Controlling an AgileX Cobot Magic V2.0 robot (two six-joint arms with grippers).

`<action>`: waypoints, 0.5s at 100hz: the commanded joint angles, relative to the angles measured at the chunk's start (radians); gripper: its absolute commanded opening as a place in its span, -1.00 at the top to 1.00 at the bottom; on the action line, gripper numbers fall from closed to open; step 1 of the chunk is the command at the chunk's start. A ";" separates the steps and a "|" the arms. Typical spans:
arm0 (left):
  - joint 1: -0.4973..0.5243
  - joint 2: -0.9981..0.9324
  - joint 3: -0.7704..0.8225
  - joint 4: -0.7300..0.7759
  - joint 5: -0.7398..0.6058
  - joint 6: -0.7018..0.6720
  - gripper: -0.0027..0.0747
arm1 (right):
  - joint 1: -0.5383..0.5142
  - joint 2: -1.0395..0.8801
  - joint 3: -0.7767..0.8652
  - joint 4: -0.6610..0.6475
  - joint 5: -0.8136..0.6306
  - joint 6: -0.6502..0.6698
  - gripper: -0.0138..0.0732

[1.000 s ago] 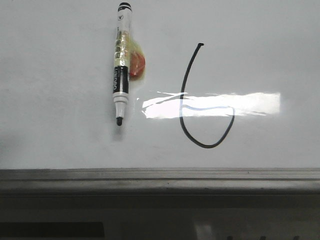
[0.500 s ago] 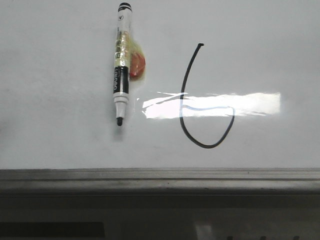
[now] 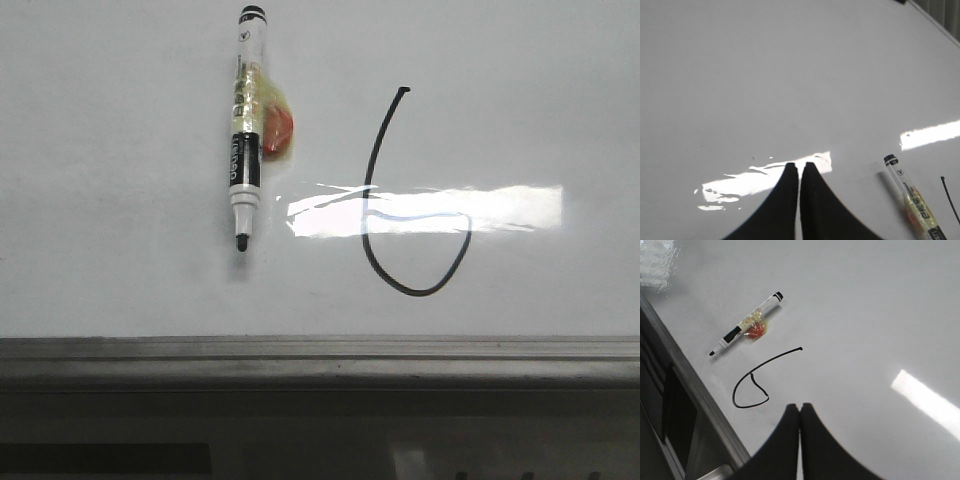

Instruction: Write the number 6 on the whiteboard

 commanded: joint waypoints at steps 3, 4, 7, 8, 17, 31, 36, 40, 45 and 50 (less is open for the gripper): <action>0.150 -0.076 0.062 0.306 0.023 -0.358 0.98 | -0.007 0.014 -0.022 -0.017 -0.078 0.000 0.76; 0.160 -0.083 0.071 0.324 0.030 -0.370 0.98 | -0.007 0.014 -0.022 -0.017 -0.078 0.000 0.76; 0.207 -0.108 0.088 0.354 0.064 -0.421 0.98 | -0.007 0.014 -0.022 -0.017 -0.078 0.000 0.76; 0.215 -0.121 0.091 0.365 0.073 -0.430 0.98 | -0.007 0.014 -0.022 -0.017 -0.078 0.000 0.76; 0.329 -0.196 0.136 0.400 0.173 -0.516 0.98 | -0.007 0.014 -0.022 -0.017 -0.078 0.000 0.76; 0.482 -0.281 0.175 0.551 0.371 -0.677 0.98 | -0.007 0.014 -0.022 -0.017 -0.078 0.000 0.76; 0.527 -0.302 0.175 0.595 0.459 -0.727 0.98 | -0.007 0.014 -0.022 -0.017 -0.078 0.000 0.76; 0.561 -0.315 0.175 0.619 0.537 -0.767 0.98 | -0.007 0.014 -0.022 -0.017 -0.078 0.000 0.76; 0.598 -0.335 0.175 0.650 0.624 -0.805 0.98 | -0.007 0.014 -0.022 -0.017 -0.078 0.000 0.76; 0.630 -0.349 0.175 0.680 0.710 -0.846 0.98 | -0.007 0.014 -0.022 -0.017 -0.078 0.000 0.76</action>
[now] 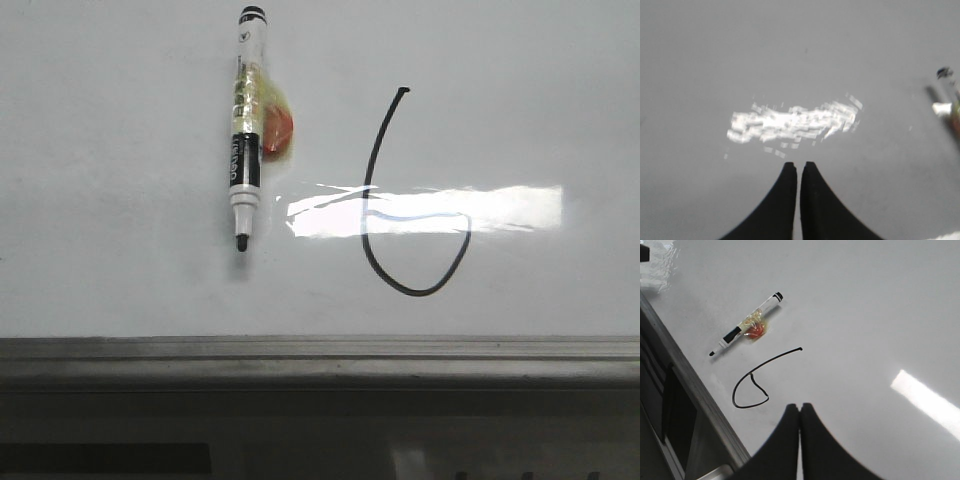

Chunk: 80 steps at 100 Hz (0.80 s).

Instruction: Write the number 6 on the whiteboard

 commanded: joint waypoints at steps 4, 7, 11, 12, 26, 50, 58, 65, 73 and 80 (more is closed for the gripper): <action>0.077 -0.021 0.022 0.066 0.157 -0.100 0.98 | -0.007 0.014 -0.022 -0.017 -0.078 0.000 0.76; 0.093 -0.030 0.022 0.070 0.195 -0.100 0.98 | -0.007 0.014 -0.022 -0.017 -0.078 0.000 0.76; 0.116 -0.039 0.022 0.066 0.218 -0.109 0.98 | -0.007 0.014 -0.022 -0.017 -0.078 0.000 0.76; 0.120 -0.043 0.022 0.066 0.220 -0.108 0.98 | -0.007 0.014 -0.022 -0.017 -0.078 0.000 0.76; 0.180 -0.093 0.022 0.079 0.231 -0.111 0.98 | -0.007 0.014 -0.022 -0.017 -0.078 0.000 0.76; 0.205 -0.099 0.022 0.079 0.214 -0.111 0.98 | -0.007 0.014 -0.022 -0.017 -0.078 0.000 0.76; 0.205 -0.099 0.022 0.079 0.214 -0.111 0.98 | -0.007 0.014 -0.022 -0.017 -0.078 0.000 0.76; 0.205 -0.099 0.022 0.079 0.214 -0.111 0.98 | -0.007 0.014 -0.022 -0.017 -0.078 0.000 0.76; 0.205 -0.099 0.022 0.079 0.214 -0.111 0.98 | -0.007 0.014 -0.022 -0.017 -0.078 0.000 0.76; 0.205 -0.099 0.022 0.079 0.214 -0.111 0.98 | -0.007 0.014 -0.022 -0.017 -0.078 0.000 0.76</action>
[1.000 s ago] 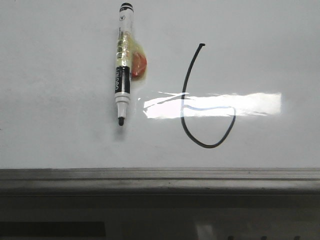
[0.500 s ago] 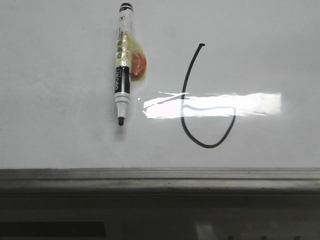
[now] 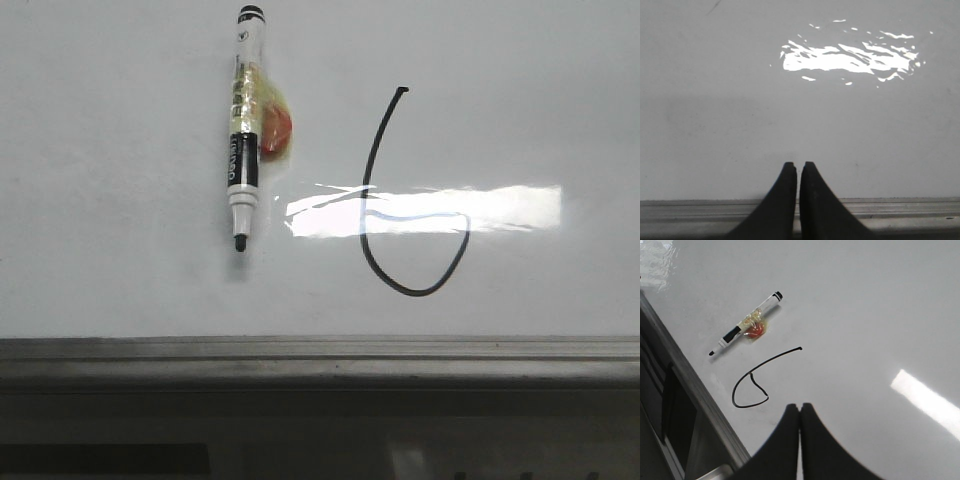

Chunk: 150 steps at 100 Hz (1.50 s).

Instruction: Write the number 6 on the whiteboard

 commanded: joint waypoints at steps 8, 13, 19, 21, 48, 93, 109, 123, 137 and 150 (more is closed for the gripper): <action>0.002 -0.027 0.022 -0.001 -0.075 -0.008 0.98 | -0.007 0.014 -0.022 -0.017 -0.078 0.000 0.76; 0.002 -0.027 0.022 -0.001 -0.075 -0.008 0.98 | -0.007 0.014 -0.022 -0.017 -0.078 0.000 0.76; 0.002 -0.027 0.022 -0.001 -0.075 -0.008 0.98 | -0.007 0.014 -0.022 -0.017 -0.078 0.000 0.76; 0.002 -0.027 0.022 -0.001 -0.075 -0.008 0.98 | -0.007 0.014 -0.022 -0.017 -0.078 0.000 0.76; 0.002 -0.027 0.022 -0.001 -0.075 -0.008 0.98 | -0.100 0.014 0.033 -0.074 -0.158 0.002 0.76; 0.002 -0.027 0.022 -0.001 -0.075 -0.008 0.98 | -0.743 -0.021 0.473 0.085 -0.678 0.036 0.76; 0.002 -0.027 0.022 -0.001 -0.075 -0.008 0.98 | -0.851 -0.148 0.584 0.123 -0.686 0.036 0.76; 0.002 -0.027 0.022 -0.002 -0.075 -0.008 0.98 | -0.880 -0.148 0.581 0.123 -0.565 0.036 0.76; 0.002 -0.027 0.022 0.000 -0.075 -0.008 0.98 | -0.883 -0.148 0.581 0.123 -0.449 0.036 0.76; 0.002 -0.027 0.022 0.000 -0.075 -0.008 0.98 | -0.883 -0.148 0.581 0.123 -0.383 0.036 0.76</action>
